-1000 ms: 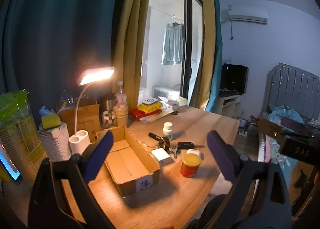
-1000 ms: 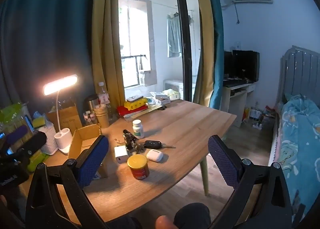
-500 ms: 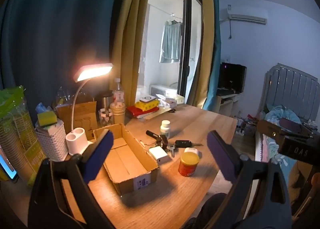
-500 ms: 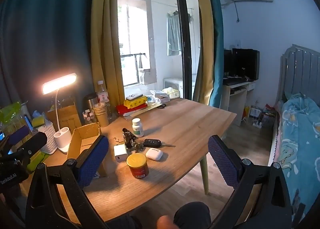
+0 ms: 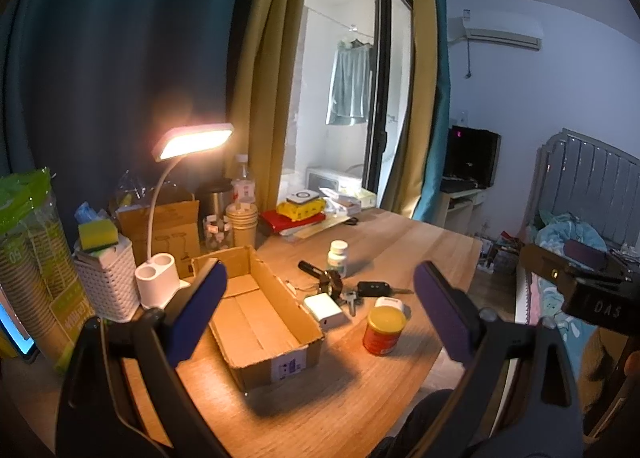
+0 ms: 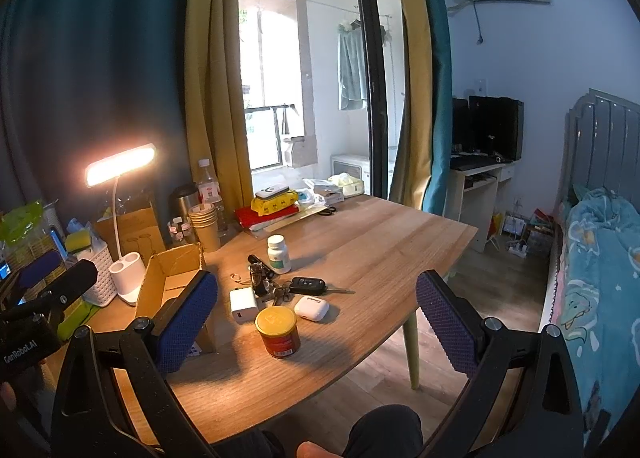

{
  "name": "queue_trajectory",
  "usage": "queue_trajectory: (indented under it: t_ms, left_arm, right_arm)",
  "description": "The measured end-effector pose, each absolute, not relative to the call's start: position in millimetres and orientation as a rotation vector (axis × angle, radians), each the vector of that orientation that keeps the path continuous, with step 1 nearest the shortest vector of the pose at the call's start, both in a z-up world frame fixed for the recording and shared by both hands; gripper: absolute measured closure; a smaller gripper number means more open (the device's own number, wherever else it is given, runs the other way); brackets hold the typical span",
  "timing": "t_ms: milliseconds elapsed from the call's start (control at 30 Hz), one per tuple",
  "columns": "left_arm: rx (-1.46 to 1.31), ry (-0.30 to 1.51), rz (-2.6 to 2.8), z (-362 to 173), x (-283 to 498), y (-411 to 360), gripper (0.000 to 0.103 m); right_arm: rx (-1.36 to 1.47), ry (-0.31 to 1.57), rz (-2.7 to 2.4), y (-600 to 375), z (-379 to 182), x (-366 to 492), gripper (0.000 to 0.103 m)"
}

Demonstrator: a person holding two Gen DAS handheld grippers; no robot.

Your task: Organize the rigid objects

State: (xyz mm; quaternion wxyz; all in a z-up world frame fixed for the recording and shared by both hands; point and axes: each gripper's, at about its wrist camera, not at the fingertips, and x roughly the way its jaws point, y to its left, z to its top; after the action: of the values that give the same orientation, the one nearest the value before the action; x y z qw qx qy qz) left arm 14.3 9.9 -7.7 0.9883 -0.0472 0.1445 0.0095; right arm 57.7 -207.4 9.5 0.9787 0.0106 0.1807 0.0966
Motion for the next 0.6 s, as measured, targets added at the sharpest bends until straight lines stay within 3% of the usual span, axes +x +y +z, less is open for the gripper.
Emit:
queue_trajectory:
  t_ms: [600]
  left_arm:
    - [-0.104, 0.305, 0.04, -8, 26, 20, 0.007]
  right_arm:
    - [0.018, 0.372, 0.209, -207, 10, 74, 0.002]
